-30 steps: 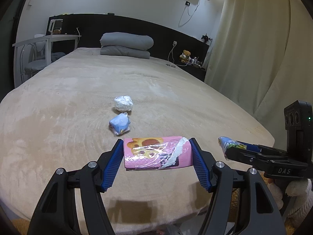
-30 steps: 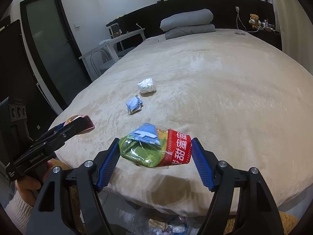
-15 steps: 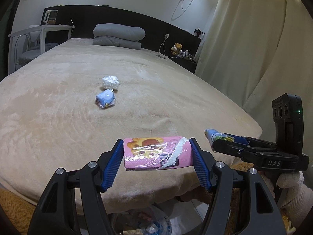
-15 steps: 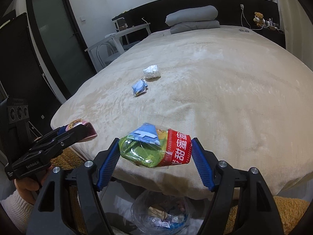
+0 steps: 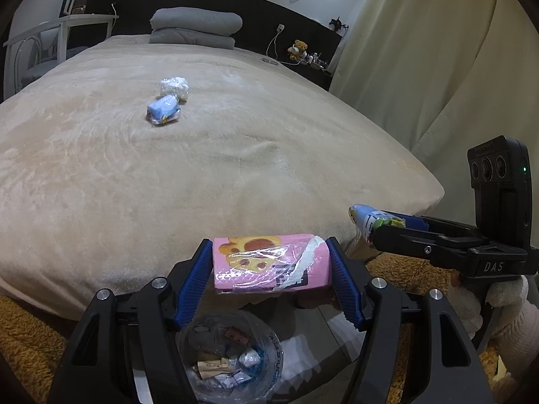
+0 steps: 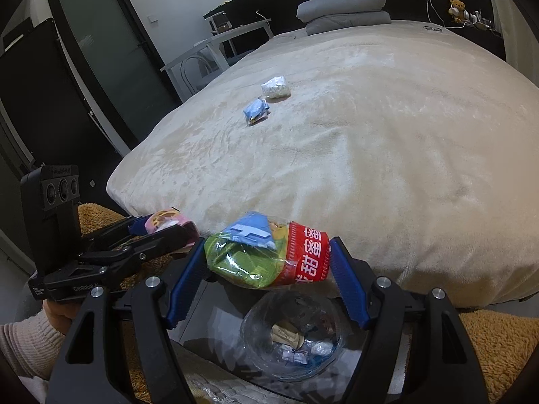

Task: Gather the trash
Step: 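Carry the candy bag and pink snack pack down toward the trash bag, then open both tools over the bag to drop the candy bag and pink pack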

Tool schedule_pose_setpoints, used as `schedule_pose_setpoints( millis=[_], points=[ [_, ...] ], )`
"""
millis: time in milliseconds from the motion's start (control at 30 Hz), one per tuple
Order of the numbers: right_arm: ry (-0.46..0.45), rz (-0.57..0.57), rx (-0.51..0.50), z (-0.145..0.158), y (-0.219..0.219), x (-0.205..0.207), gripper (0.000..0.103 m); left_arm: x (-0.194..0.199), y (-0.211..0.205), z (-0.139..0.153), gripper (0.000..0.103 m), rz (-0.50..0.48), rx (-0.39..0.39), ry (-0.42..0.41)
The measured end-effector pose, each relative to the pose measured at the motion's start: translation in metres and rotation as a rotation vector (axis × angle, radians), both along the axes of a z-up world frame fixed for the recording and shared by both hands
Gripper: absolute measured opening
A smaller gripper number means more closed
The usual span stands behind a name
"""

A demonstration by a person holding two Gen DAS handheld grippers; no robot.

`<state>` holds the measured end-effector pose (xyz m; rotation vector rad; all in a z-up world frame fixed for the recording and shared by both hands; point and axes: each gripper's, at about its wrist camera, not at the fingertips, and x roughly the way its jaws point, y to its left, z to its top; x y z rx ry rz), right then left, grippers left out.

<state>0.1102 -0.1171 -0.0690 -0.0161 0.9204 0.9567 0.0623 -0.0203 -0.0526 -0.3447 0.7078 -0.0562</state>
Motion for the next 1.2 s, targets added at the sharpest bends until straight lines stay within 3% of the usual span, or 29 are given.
schedule_pose_setpoints(
  millis=[433, 700, 1200],
  points=[
    [0.119, 0.045, -0.072, -0.031, 0.009, -0.008, 0.072, -0.007, -0.006, -0.037, 0.065, -0.011, -0.065, 0.138],
    [0.211, 0.037, -0.121, -0.050, 0.015, -0.003, 0.072, -0.006, -0.006, -0.065, 0.065, -0.006, -0.102, 0.263],
    [0.476, -0.022, -0.252, -0.108, 0.030, 0.010, 0.072, 0.002, 0.001, -0.119, 0.066, 0.014, -0.197, 0.499]
  ],
)
